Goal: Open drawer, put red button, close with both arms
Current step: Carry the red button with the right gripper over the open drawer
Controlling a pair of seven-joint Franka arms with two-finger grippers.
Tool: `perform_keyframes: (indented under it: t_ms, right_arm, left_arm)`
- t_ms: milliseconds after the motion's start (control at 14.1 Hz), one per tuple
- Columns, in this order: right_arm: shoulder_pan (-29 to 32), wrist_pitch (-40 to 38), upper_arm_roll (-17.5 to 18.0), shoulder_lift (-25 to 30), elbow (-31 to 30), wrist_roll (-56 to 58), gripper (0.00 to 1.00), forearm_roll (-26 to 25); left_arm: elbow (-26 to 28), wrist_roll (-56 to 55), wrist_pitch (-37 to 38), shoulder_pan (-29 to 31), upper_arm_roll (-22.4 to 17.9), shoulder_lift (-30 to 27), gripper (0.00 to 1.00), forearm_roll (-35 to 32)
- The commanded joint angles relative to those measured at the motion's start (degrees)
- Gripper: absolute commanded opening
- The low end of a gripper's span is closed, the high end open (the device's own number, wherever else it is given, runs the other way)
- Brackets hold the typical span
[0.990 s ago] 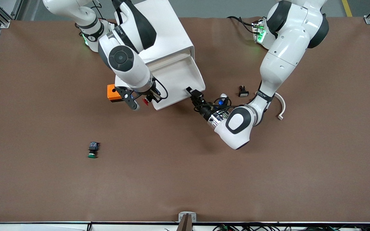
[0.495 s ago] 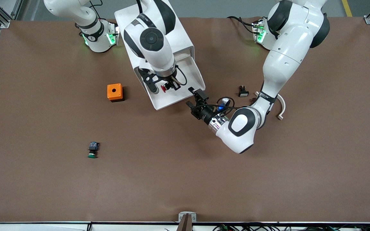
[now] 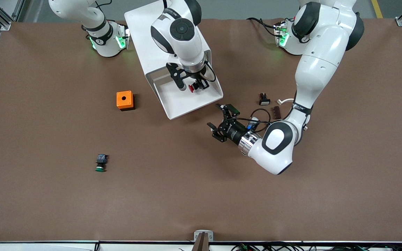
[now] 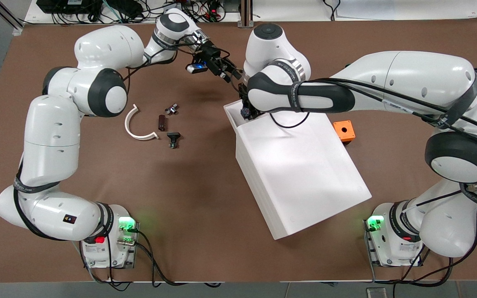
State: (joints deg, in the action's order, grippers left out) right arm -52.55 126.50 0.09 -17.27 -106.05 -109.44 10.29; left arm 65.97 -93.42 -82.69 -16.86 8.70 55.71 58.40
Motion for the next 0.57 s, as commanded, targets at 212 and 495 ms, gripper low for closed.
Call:
perform_keyframes:
  t_ms: [212,495]
  right_arm:
    - [-1.85,1.55,-0.89,-3.02,2.16,-5.33,0.0,0.09]
    - [-2.38,1.73,-0.89,-5.22,3.92,-7.36,0.09,-1.06]
  left_arm:
    - [0.65,26.35,-7.46,-0.98,-1.58,-7.27,1.0,-11.88]
    - [1.0,26.89,-15.39,-2.56,-0.79,-9.73,1.0,-24.79]
